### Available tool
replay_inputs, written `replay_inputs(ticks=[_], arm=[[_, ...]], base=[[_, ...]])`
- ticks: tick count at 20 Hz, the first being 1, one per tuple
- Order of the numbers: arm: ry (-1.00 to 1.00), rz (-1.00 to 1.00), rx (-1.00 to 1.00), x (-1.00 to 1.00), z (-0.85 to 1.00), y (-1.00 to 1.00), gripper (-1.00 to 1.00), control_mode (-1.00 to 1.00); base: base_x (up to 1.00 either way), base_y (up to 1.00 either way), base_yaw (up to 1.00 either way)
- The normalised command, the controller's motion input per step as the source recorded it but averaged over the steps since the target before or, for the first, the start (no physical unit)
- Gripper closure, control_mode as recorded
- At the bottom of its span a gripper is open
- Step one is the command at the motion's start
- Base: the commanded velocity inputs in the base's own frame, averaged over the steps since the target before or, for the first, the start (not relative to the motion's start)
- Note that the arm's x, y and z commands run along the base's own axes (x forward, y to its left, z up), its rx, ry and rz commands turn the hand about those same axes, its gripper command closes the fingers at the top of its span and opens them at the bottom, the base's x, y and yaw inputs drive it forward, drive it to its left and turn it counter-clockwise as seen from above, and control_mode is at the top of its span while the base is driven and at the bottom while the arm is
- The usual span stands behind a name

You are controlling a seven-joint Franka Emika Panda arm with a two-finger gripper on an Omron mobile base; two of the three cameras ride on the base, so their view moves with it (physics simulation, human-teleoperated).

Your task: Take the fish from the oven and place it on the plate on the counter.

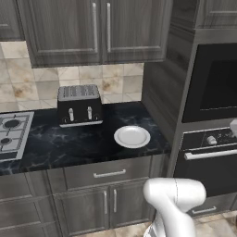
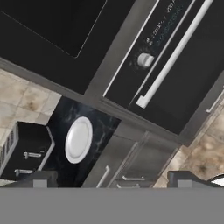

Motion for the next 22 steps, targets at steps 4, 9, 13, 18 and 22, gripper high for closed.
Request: replay_inputs(ticks=[4, 9, 13, 18, 22], arm=[[-0.10, -0.02, 0.17, 0.00, -0.47, -0.44, -1.00, -1.00], [-0.17, 0.00, 0.24, 0.01, -0.78, -0.46, -1.00, -1.00], [-0.20, 0.00, 0.27, 0.24, -0.86, -0.26, -1.00, -1.00], [-0.07, 0.05, 0.20, 0.57, -0.64, -0.30, -1.00, -1.00], [0.01, 0.07, 0.14, 0.36, 0.00, -0.52, -1.00, -1.00]], base=[[0.00, 0.00, 0.00], [0.00, 0.00, 0.00], [0.00, 0.00, 0.00], [0.00, 0.00, 0.00], [0.00, 0.00, 0.00]])
